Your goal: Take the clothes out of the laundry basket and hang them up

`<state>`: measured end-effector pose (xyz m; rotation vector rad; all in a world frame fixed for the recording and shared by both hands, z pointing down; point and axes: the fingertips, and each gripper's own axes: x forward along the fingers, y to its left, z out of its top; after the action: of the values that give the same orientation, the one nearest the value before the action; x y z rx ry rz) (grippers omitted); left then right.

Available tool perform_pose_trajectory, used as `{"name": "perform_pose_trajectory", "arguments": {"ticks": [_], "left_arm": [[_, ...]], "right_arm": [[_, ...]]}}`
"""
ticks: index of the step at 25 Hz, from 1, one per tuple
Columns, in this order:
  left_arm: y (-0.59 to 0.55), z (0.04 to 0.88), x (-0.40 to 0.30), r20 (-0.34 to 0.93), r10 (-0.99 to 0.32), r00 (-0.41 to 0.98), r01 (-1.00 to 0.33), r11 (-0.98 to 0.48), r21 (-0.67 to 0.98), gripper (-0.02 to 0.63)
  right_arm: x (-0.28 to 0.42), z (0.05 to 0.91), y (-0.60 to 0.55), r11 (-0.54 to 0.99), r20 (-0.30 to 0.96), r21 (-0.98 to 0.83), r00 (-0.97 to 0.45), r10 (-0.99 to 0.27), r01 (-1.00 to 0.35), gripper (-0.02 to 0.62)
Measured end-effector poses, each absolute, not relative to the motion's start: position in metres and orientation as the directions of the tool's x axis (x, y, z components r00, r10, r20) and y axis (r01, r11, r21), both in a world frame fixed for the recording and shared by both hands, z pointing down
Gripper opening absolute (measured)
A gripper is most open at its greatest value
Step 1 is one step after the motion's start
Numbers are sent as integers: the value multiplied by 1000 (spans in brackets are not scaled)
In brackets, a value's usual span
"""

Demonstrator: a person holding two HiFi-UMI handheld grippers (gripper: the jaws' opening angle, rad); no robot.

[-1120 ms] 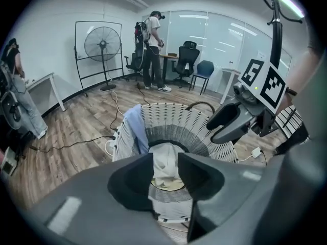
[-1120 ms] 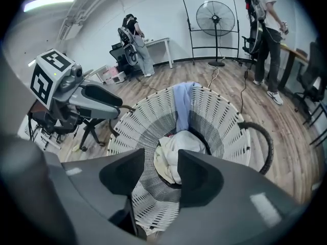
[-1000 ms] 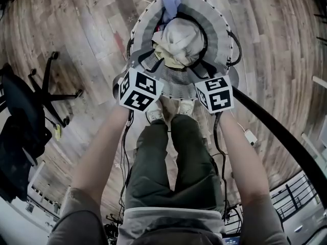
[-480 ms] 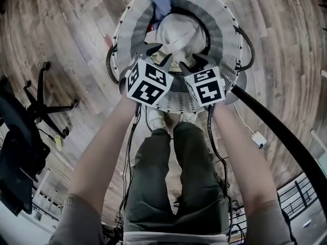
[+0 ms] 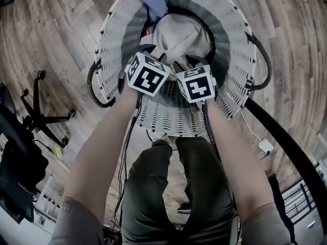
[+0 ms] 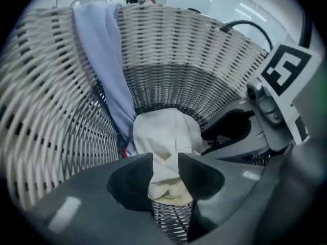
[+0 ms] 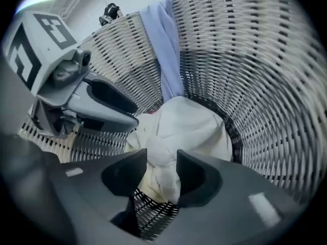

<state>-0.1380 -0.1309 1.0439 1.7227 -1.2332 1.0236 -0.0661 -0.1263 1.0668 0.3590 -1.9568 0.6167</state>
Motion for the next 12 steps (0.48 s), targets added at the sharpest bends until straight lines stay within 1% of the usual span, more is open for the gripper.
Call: {"name": "perform_pose_trajectory", "arguments": {"ticks": [2, 5, 7, 11, 12], "left_arm": [[-132, 1062, -139, 925, -310, 218, -958, -247, 143, 155], [-131, 1086, -130, 940, -251, 233, -931, -337, 140, 170], [-129, 1099, -122, 942, -216, 258, -913, -373, 165, 176], [-118, 1124, -113, 947, -164, 277, -902, -385, 197, 176], [-116, 1129, -112, 949, -157, 272, -903, -382, 196, 162]], "right_arm": [[-68, 1082, -127, 806, 891, -283, -453, 21, -521, 199], [-68, 1101, -126, 765, 890, -319, -455, 38, -560, 202], [-63, 1115, -126, 754, 903, -311, -427, 45, -579, 214], [-56, 1141, -127, 719, 920, -309, -388, 59, -622, 230], [-56, 1146, -127, 716, 922, -309, -383, 63, -626, 232]]}}
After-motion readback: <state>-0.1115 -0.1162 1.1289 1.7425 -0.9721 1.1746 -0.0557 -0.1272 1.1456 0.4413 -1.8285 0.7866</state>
